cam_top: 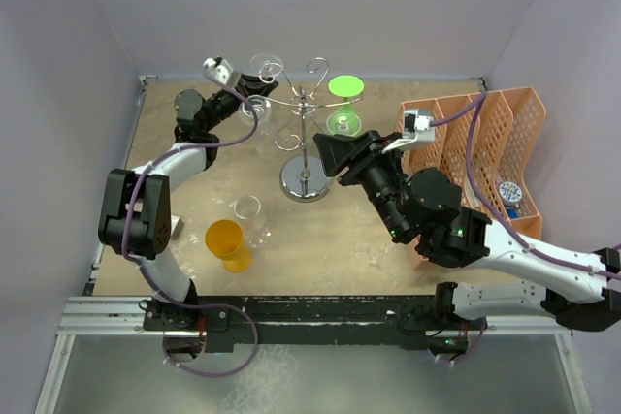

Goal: Place the wine glass upside down on the wine glass rack

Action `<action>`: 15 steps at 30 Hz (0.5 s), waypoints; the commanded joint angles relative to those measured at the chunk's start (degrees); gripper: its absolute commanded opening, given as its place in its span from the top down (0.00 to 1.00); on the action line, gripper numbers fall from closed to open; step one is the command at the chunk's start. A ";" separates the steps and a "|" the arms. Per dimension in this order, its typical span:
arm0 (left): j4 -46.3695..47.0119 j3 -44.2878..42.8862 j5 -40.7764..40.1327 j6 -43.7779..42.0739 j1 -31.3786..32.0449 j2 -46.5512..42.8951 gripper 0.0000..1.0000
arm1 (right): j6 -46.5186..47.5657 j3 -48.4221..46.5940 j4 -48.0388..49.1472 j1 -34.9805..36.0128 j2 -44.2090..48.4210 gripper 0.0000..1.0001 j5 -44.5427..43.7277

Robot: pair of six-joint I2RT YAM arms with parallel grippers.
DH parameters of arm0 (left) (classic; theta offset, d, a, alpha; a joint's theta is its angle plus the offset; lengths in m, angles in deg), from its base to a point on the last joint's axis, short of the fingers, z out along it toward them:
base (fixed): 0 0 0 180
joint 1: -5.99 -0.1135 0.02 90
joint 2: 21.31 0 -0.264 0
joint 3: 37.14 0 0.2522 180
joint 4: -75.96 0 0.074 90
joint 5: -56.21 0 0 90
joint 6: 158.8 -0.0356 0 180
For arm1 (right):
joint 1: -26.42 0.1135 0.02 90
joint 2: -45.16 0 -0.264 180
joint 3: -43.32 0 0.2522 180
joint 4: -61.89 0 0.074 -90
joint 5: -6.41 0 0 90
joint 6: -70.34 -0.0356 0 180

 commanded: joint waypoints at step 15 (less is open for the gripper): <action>0.43 2.63 0.62 -3.28 -1.19 -4.79 0.89 | -0.35 -2.56 1.81 0.11 -0.72 0.51 -0.57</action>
